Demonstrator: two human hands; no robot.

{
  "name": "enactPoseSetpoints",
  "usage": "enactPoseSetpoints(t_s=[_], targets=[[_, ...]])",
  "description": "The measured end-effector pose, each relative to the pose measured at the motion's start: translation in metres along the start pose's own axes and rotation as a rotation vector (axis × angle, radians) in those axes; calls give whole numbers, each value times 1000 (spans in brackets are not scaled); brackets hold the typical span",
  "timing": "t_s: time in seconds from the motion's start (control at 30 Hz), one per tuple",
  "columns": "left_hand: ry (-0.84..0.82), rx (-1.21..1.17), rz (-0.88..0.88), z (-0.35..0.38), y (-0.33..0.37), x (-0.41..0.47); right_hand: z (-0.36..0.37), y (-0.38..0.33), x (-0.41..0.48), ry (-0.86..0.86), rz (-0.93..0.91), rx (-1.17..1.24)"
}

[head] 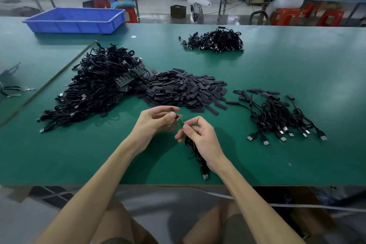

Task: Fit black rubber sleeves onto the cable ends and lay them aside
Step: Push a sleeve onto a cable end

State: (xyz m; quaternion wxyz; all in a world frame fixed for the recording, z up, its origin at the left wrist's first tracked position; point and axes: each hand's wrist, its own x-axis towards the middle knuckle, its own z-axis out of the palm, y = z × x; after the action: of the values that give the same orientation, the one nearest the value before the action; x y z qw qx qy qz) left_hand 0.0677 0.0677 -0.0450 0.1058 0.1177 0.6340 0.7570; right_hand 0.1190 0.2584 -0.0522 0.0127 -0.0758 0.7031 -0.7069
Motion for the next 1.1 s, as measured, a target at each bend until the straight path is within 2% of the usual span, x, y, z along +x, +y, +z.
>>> enactPoseSetpoints(t_s=[0.27, 0.83, 1.1], targets=[[24, -145, -4, 3, -7, -3, 1, -3, 0, 29, 2, 33], [180, -289, 47, 5, -14, -8, 4, -3, -2, -3, 20, -26], [141, -250, 42, 8, -11, -10, 3, -1, -1, 0, 18, -23]])
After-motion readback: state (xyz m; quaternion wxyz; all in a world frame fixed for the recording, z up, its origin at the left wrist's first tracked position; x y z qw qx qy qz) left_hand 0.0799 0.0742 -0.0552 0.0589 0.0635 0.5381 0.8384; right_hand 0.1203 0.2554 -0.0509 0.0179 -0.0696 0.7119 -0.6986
